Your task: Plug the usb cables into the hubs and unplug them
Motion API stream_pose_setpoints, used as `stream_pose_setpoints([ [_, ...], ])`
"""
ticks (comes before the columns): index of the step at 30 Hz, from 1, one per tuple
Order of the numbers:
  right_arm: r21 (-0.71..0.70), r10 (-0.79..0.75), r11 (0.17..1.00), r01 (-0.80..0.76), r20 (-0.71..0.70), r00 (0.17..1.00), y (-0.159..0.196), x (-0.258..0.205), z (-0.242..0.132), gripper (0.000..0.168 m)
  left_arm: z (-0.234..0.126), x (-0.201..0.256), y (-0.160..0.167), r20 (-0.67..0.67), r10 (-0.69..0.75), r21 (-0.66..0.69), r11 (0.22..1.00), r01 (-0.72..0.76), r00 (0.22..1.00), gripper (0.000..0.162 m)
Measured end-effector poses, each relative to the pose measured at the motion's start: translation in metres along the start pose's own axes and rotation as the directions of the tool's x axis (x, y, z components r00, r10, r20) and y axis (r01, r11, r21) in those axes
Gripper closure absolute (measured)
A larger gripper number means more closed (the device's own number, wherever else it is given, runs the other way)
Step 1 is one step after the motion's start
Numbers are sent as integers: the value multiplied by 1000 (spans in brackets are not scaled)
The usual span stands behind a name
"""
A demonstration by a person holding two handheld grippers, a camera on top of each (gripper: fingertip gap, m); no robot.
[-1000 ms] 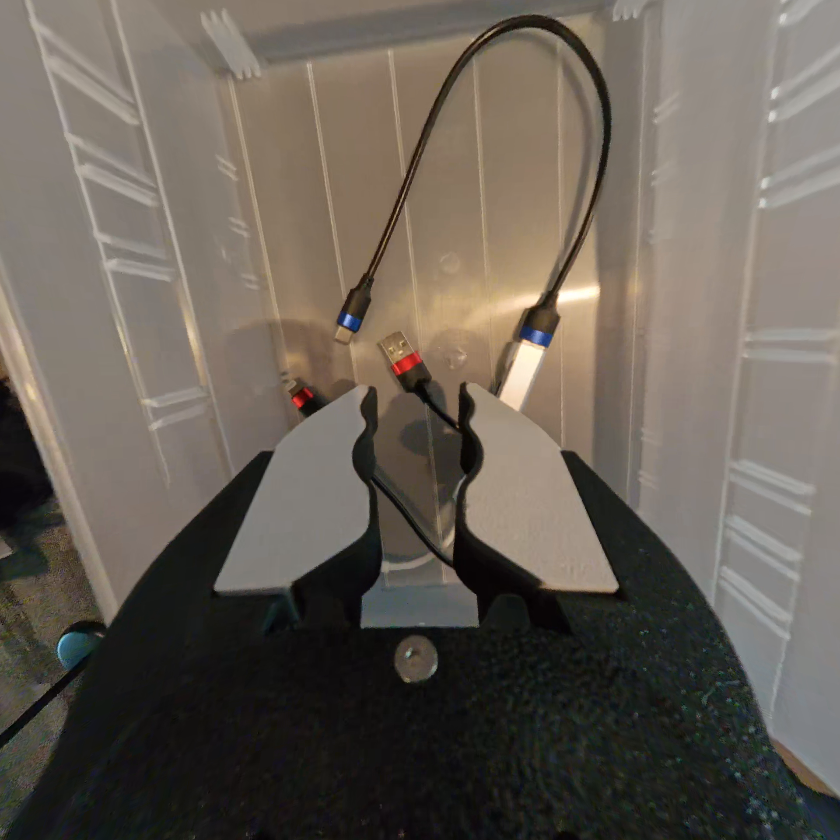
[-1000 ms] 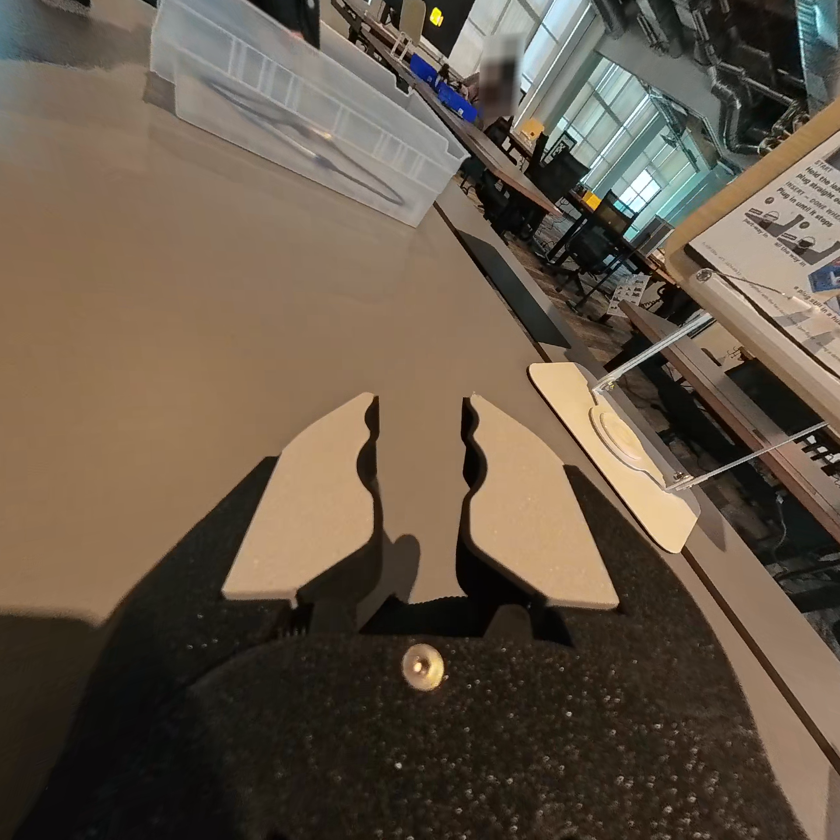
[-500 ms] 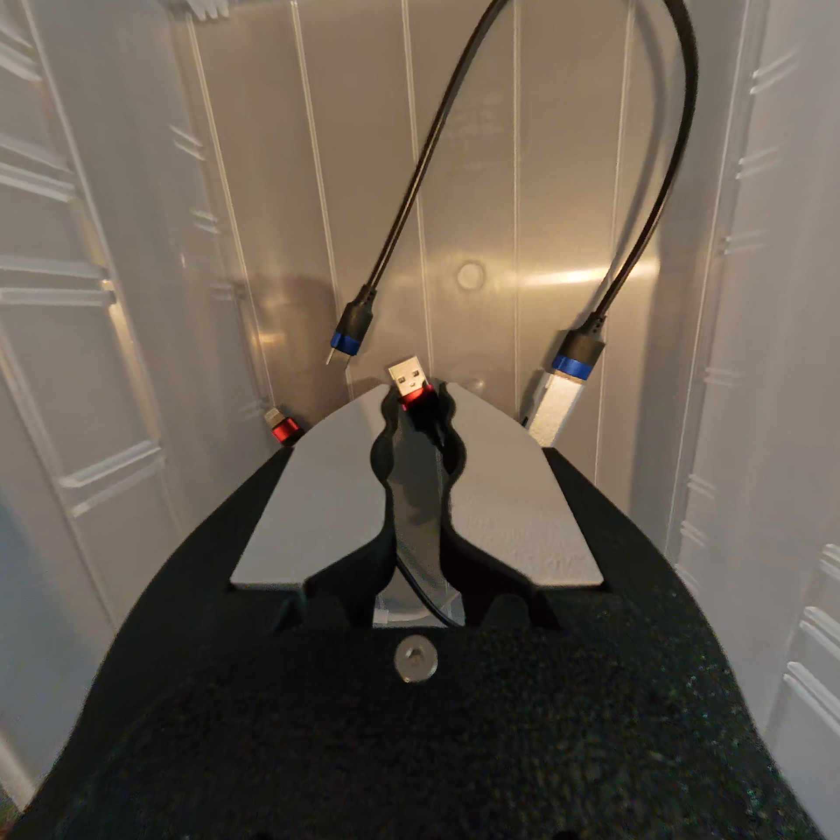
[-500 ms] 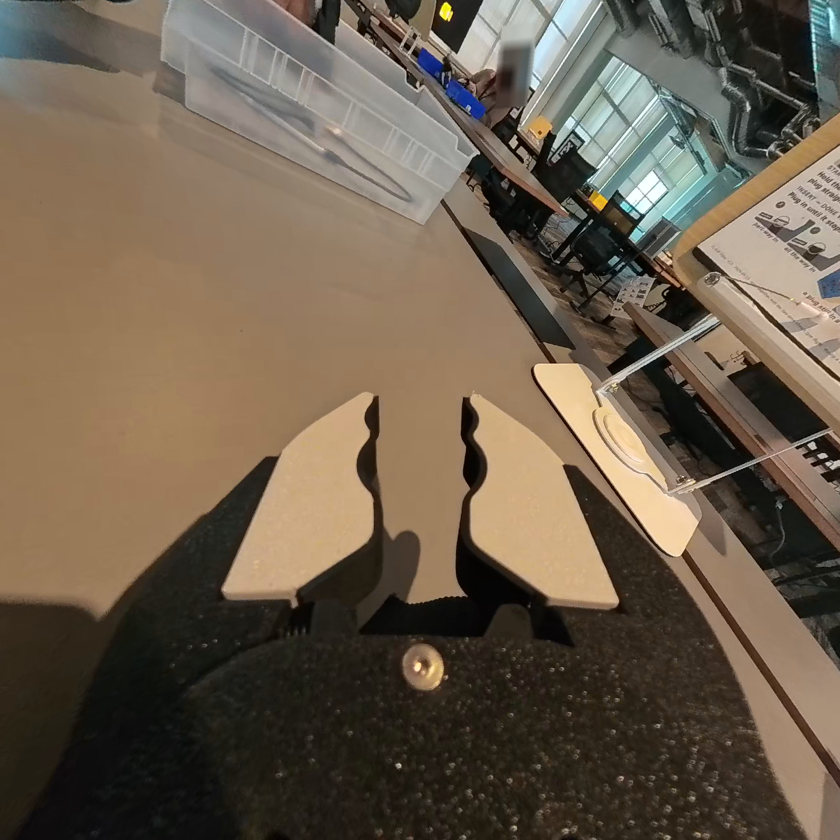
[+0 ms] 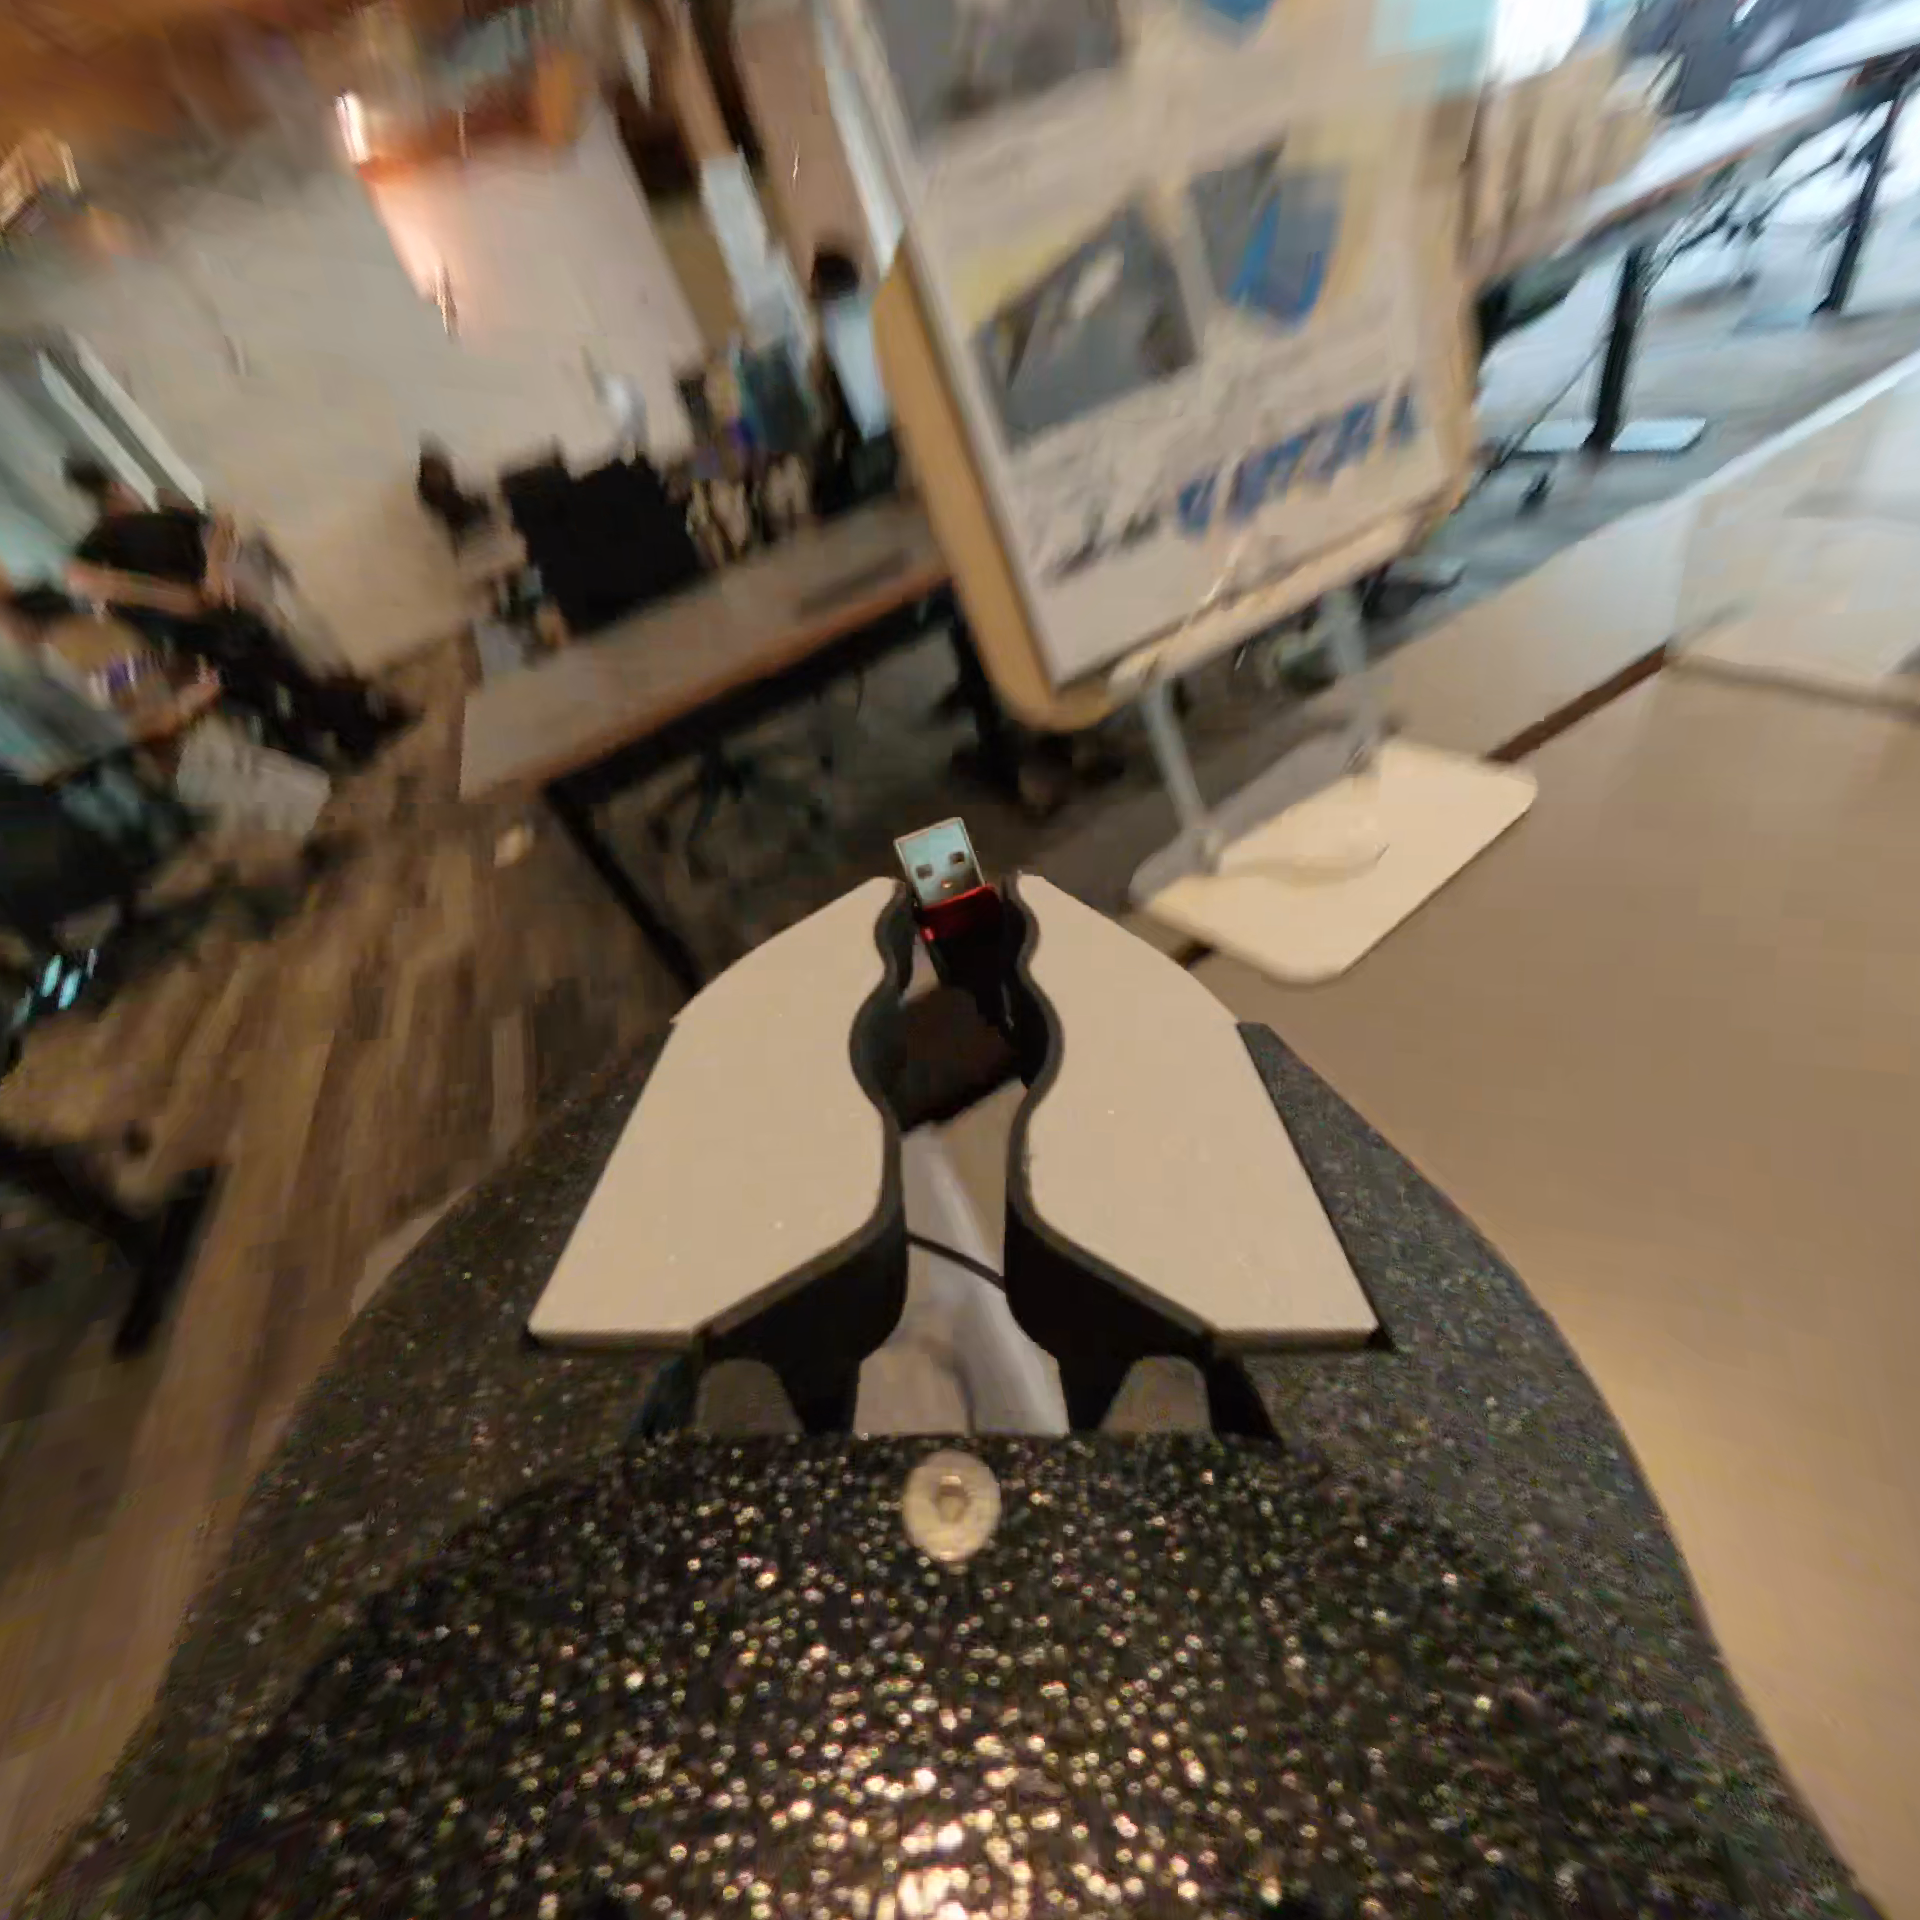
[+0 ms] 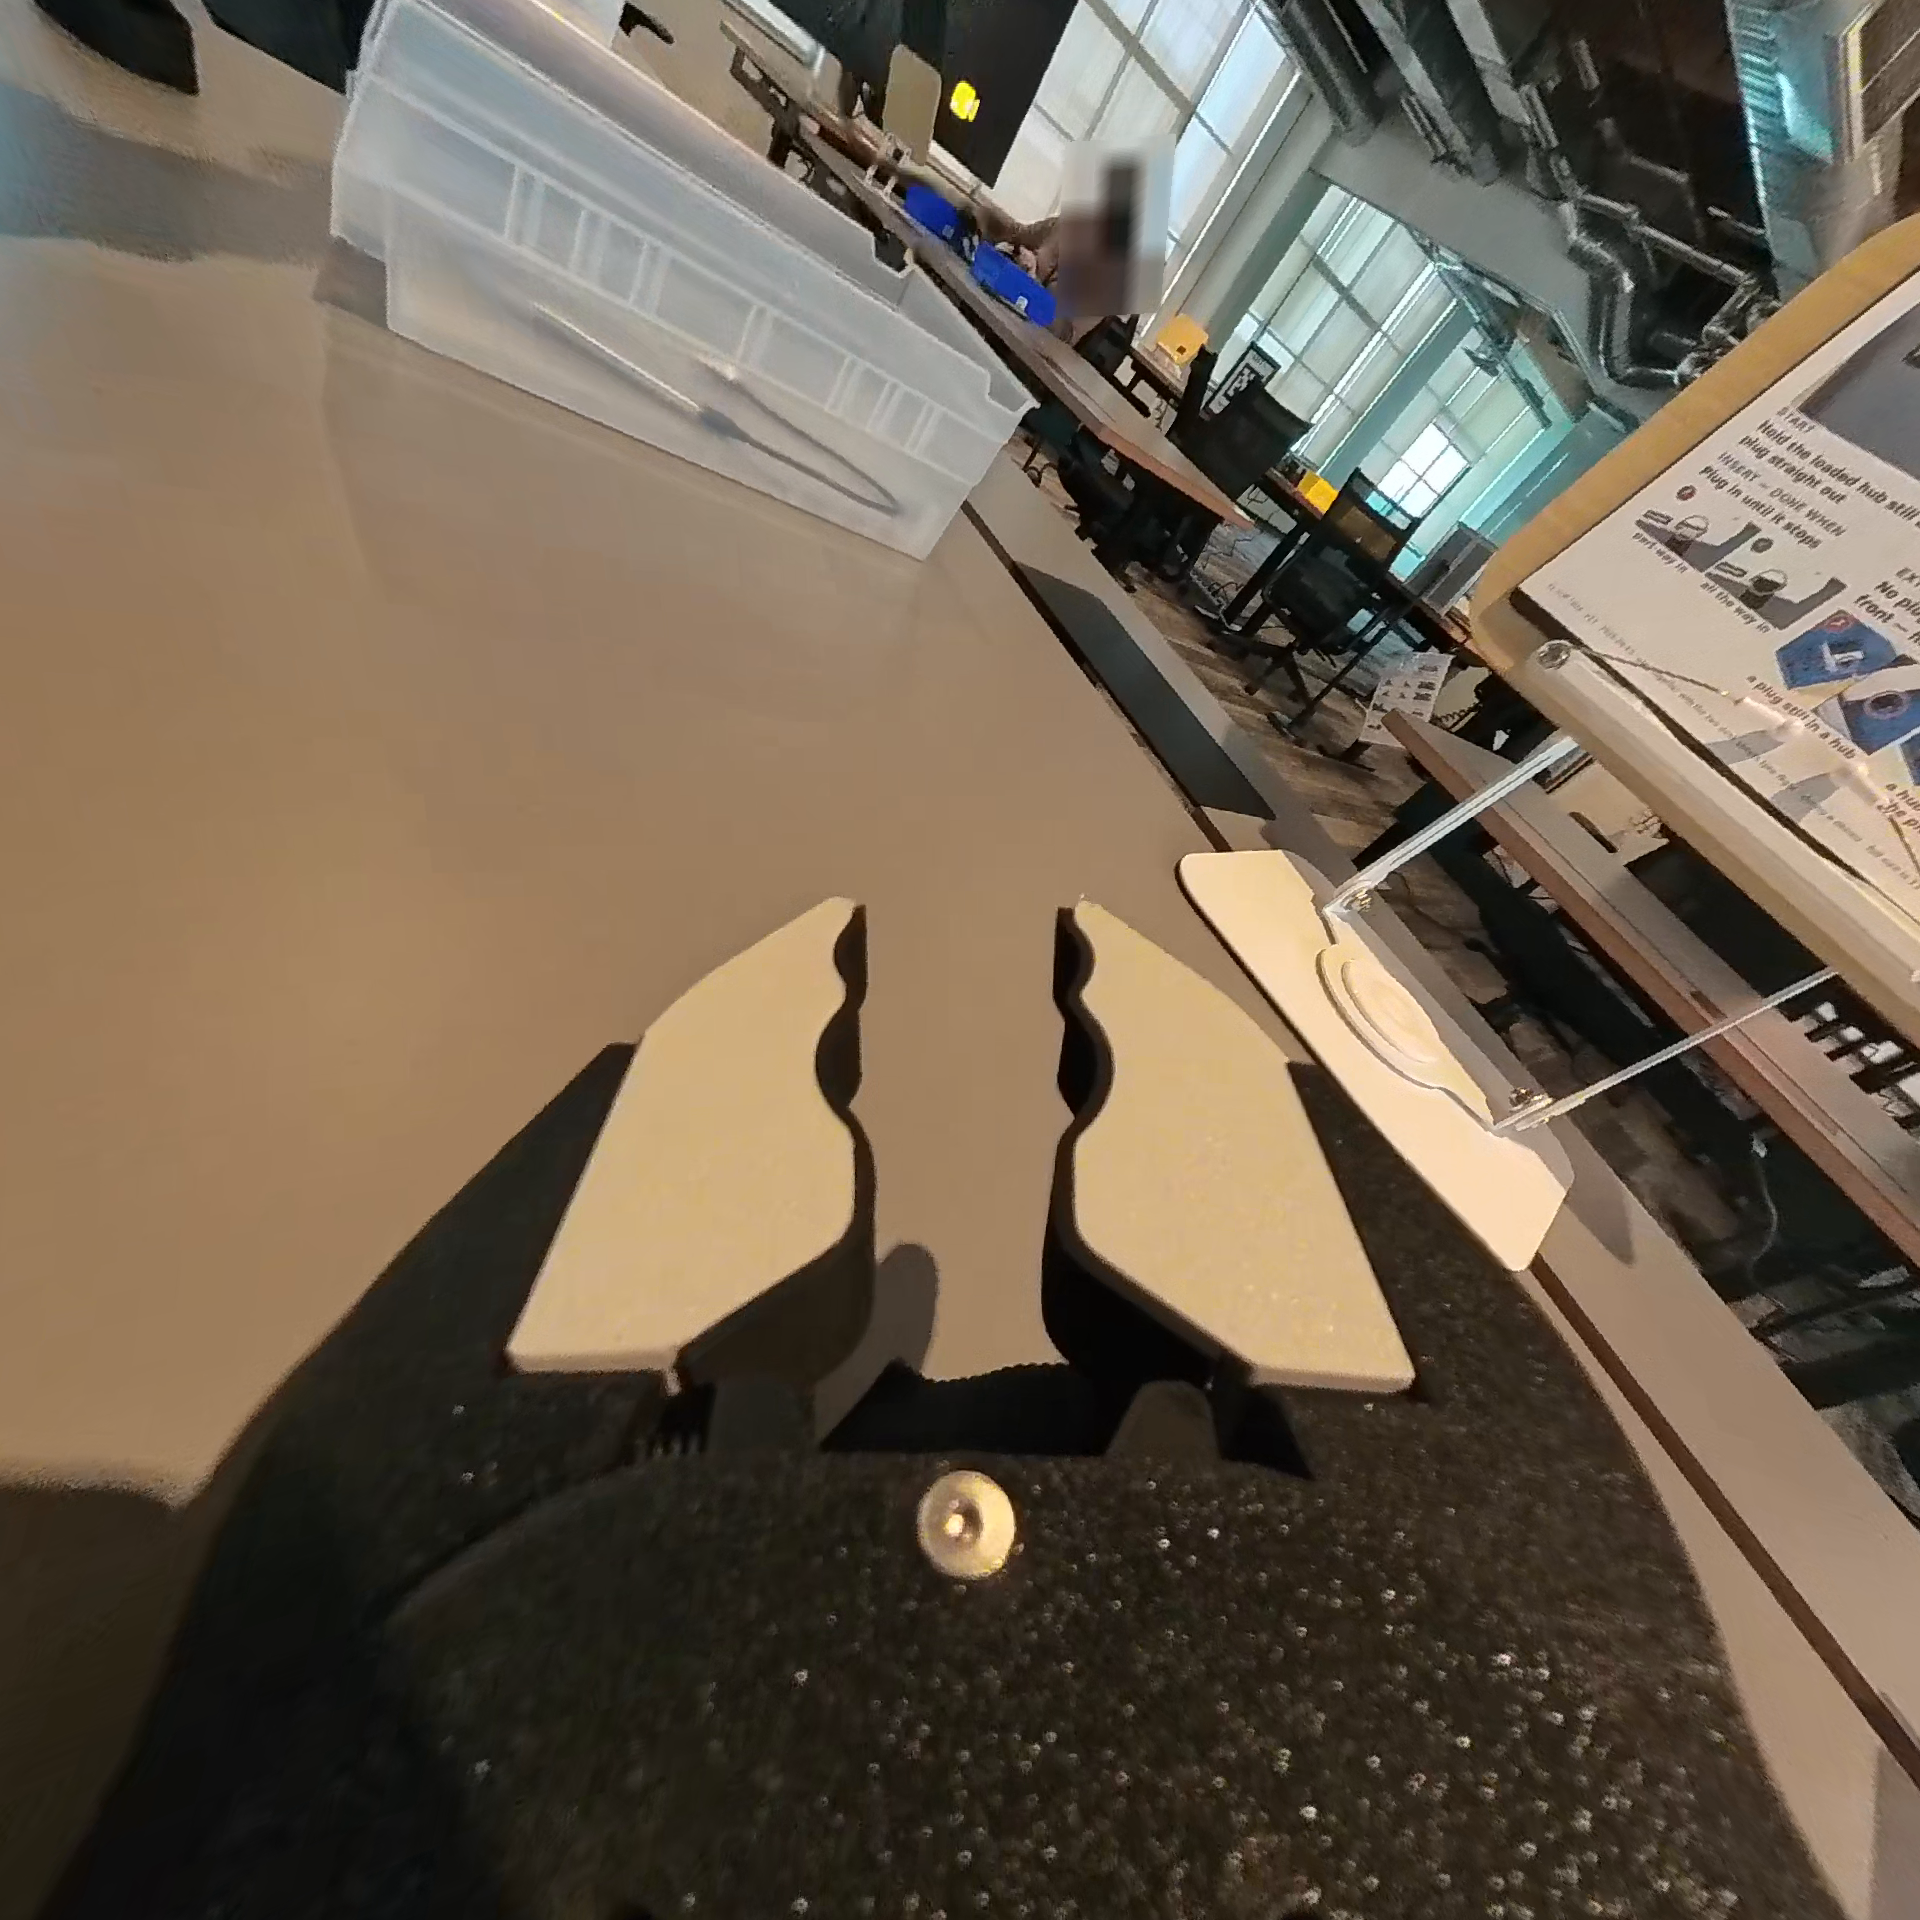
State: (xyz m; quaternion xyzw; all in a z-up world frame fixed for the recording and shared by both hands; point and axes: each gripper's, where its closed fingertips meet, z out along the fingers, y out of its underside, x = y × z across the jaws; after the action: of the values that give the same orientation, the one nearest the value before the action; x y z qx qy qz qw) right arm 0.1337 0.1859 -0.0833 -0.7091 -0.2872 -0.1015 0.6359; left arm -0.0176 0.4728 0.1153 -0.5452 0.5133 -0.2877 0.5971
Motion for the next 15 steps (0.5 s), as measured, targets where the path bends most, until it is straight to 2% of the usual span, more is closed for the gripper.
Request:
stream_pose_setpoints([
  [3, 19, 6, 1000, -6, -21, 1000, -5, 4, -2, 134, 3, 44, -53, -80, -1, 241, 970, 21, 997, 146],
  [7, 45, 21, 999, -17, -93, 995, -14, 15, -6, 133, 21, 109, -85, -301, -125, 434, 865, 253, 945, 146],
  [11, 91, 23, 996, -8, -159, 987, -28, 22, -12, 128, 61, 172, -66, -552, -328, 359, 736, 574, 766, 147],
  [13, 109, 43, 994, -25, -164, 985, -33, 22, -13, 126, 80, 202, -46, -615, -400, 290, 686, 667, 679, 147],
  [15, 109, 68, 993, -50, -165, 984, -34, 21, -12, 122, 93, 230, -27, -633, -433, 244, 674, 697, 641, 147],
])
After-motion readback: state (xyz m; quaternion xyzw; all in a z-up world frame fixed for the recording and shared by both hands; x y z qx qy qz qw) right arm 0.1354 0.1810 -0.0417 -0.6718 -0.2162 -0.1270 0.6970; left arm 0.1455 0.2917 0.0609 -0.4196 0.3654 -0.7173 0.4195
